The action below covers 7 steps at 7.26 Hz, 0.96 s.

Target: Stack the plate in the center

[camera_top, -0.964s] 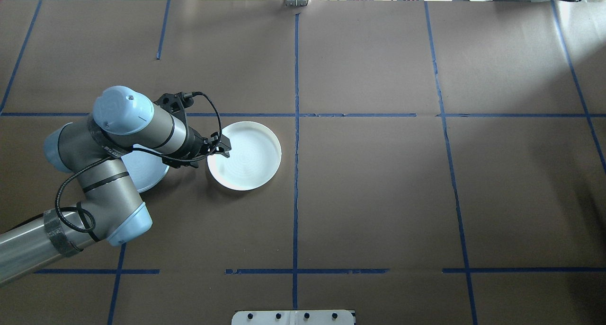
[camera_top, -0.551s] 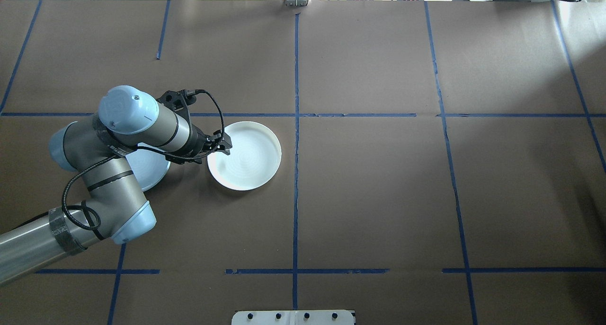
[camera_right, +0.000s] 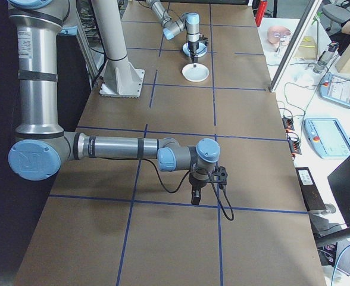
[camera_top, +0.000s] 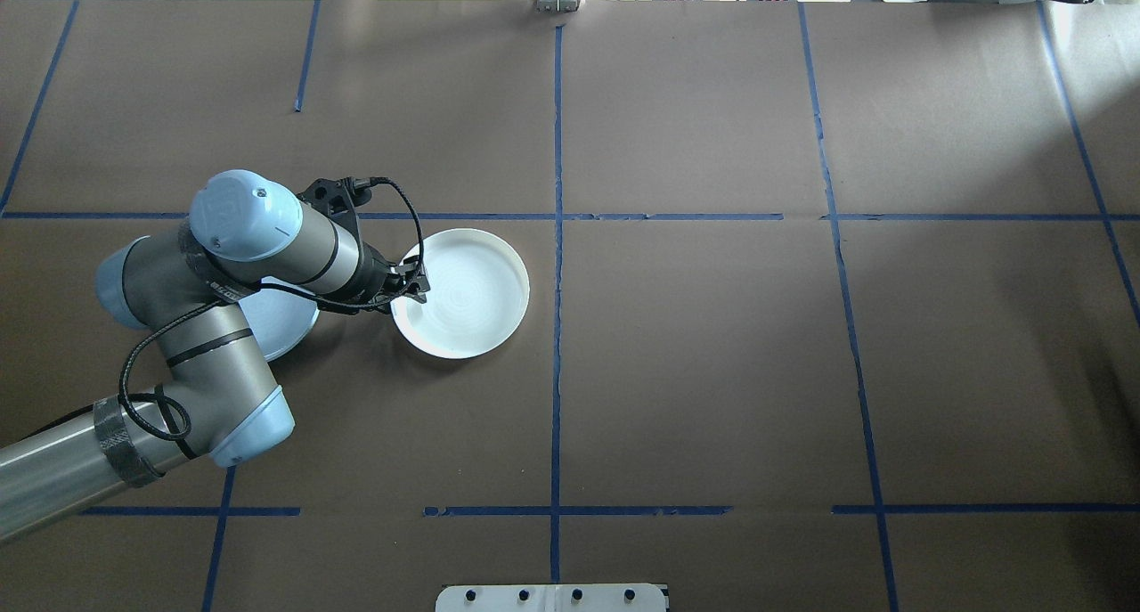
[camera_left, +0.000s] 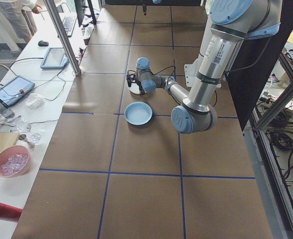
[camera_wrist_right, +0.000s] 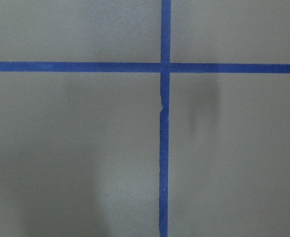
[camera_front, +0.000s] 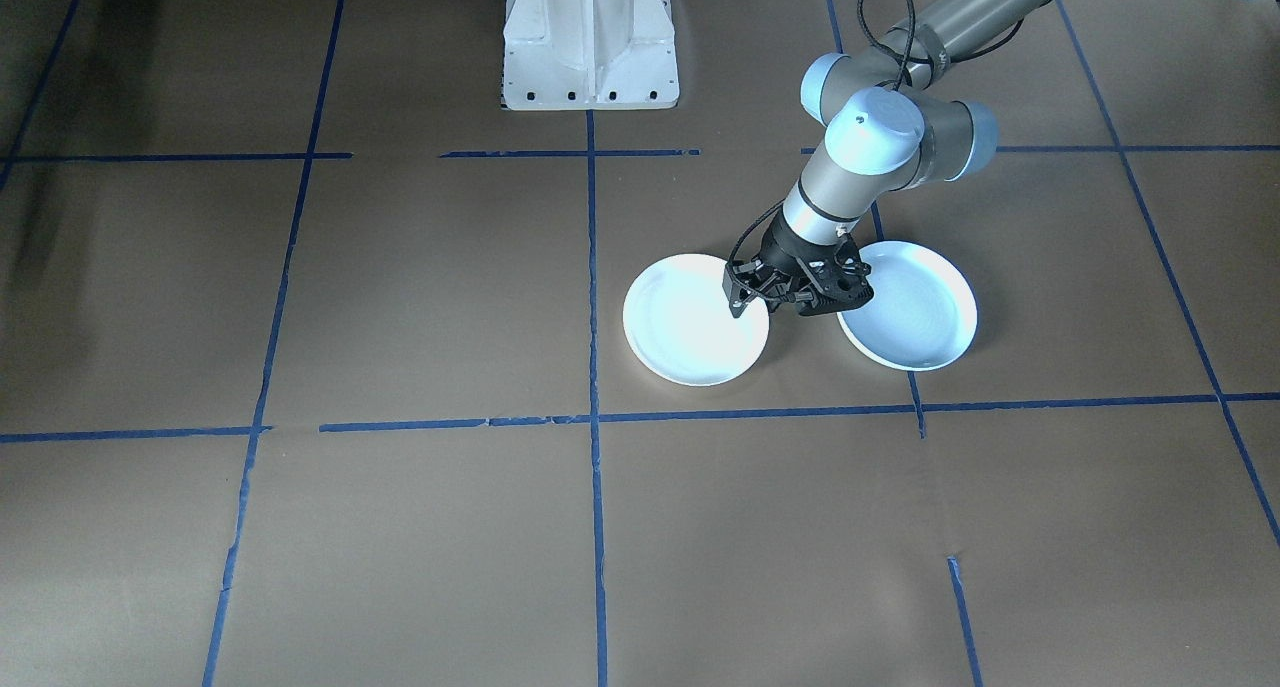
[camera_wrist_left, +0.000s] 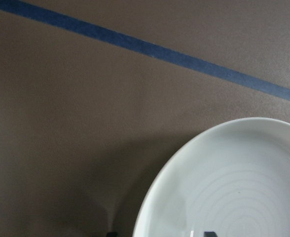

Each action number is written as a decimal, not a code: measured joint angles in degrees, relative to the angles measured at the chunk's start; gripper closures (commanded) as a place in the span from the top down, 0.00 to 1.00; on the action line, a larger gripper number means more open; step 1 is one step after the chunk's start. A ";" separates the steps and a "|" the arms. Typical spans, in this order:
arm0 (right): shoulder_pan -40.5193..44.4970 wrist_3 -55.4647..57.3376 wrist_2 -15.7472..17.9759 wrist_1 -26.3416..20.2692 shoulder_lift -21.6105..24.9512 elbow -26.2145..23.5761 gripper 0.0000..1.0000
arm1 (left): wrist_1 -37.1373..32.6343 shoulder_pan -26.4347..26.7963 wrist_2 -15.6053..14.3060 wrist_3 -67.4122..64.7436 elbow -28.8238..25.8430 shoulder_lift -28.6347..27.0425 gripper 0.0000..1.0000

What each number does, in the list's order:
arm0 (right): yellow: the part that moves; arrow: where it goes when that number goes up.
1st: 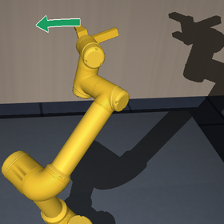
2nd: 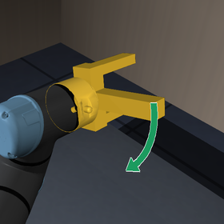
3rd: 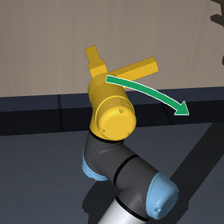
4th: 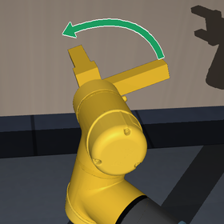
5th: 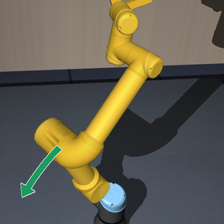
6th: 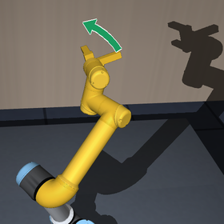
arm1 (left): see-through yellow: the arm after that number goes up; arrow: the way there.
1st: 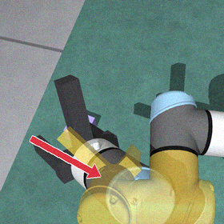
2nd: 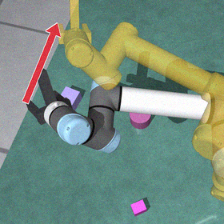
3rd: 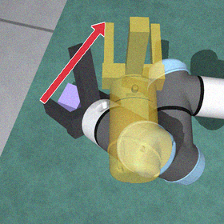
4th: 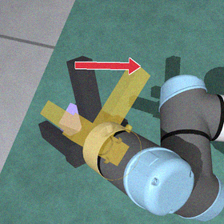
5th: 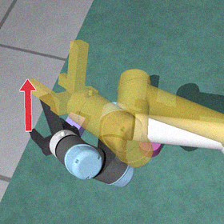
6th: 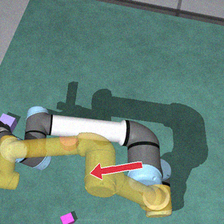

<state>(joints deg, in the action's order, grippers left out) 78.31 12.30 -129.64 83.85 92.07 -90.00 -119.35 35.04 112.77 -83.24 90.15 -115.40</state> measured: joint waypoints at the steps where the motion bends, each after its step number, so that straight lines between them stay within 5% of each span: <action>1: 0.00 0.00 0.00 0.00 0.06 -0.02 1.00 | -0.01 -0.02 0.00 0.00 0.01 0.11 0.10; 2: 0.00 -0.01 0.00 0.00 0.10 -0.04 1.00 | 0.01 -0.05 0.02 0.00 0.04 0.14 0.00; 7: 0.00 -0.09 0.00 0.00 0.04 0.01 1.00 | 2.54 1.29 0.83 0.45 3.26 0.59 0.00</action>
<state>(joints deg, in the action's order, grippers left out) 78.31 12.22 -129.64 83.85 92.11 -89.99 -116.80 36.32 113.60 -82.78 93.41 -114.81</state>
